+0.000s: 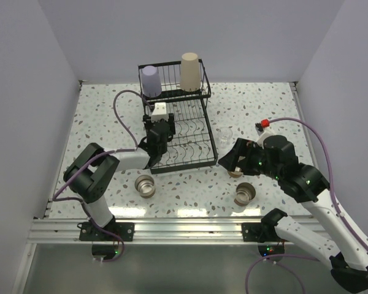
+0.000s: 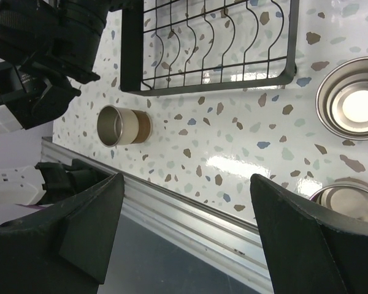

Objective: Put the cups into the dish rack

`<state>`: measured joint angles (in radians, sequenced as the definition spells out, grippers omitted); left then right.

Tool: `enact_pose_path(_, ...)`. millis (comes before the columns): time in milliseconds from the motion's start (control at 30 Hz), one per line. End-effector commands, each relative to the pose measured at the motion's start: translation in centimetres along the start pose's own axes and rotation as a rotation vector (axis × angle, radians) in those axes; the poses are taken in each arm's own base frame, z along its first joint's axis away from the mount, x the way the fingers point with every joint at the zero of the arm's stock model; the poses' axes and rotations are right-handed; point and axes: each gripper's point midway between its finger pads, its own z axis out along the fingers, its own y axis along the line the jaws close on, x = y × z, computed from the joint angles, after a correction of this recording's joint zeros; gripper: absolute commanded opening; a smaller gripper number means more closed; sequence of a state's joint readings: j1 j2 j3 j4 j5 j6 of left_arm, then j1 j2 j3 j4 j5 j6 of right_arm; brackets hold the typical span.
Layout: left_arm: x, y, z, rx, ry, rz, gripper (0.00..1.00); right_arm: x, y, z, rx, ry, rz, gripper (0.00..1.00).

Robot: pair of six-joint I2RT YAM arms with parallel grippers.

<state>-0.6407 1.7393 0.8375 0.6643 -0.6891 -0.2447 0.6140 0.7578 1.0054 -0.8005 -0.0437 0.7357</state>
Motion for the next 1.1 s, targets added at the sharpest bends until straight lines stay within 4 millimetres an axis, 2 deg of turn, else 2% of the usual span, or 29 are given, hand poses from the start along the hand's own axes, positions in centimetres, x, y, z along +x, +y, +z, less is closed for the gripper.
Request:
enact_pose_path(0,-2.5,0.2,1.3,-0.033,-0.064,-0.091,0.37,0.0,-0.3,0.6,0.013,0.002,-0.018,0.86)
enact_pose_path(167,-2.2,0.5,2.0,-0.038,-0.046,-0.087,0.48,-0.1,-0.4,0.9,0.016,0.001,-0.016,0.86)
enact_pose_path(200,-2.0,0.5,2.2,-0.042,-0.042,-0.087,0.55,-0.1,-0.4,0.9,0.019,-0.001,-0.015,0.86)
enact_pose_path(267,-1.7,0.6,2.4,-0.047,-0.032,-0.088,0.62,-0.1,-0.5,1.0,0.021,-0.001,-0.013,0.86)
enact_pose_path(300,-1.4,0.7,2.7,-0.057,-0.024,-0.082,0.71,-0.1,-0.4,1.0,0.021,-0.003,-0.012,0.86)
enact_pose_path(400,-1.2,0.9,2.9,-0.072,-0.018,-0.082,0.85,-0.2,-0.5,0.9,0.023,-0.007,-0.009,0.86)
enact_pose_path(567,-1.4,1.1,3.2,-0.091,-0.012,-0.074,1.00,-0.2,-0.6,1.0,0.030,-0.009,-0.009,0.86)
enact_pose_path(667,-1.3,1.1,3.2,-0.093,-0.004,-0.069,1.00,-0.2,-0.6,1.0,0.029,-0.010,-0.009,0.86)
enact_pose_path(833,-2.6,1.1,2.7,-0.083,-0.018,-0.093,1.00,-0.2,-0.8,1.2,0.035,-0.012,-0.016,0.87)
enact_pose_path(1000,-3.6,1.4,1.1,-0.066,0.002,-0.118,1.00,-0.8,-1.6,2.0,0.106,-0.010,-0.034,0.87)
enact_pose_path(1033,-3.1,1.7,0.6,-0.062,0.016,-0.114,1.00,-0.9,-1.5,2.1,0.107,-0.007,-0.035,0.87)
enact_pose_path(1067,-4.1,1.7,-0.1,-0.048,0.003,-0.128,1.00,-1.1,-1.3,2.5,0.109,-0.002,-0.036,0.87)
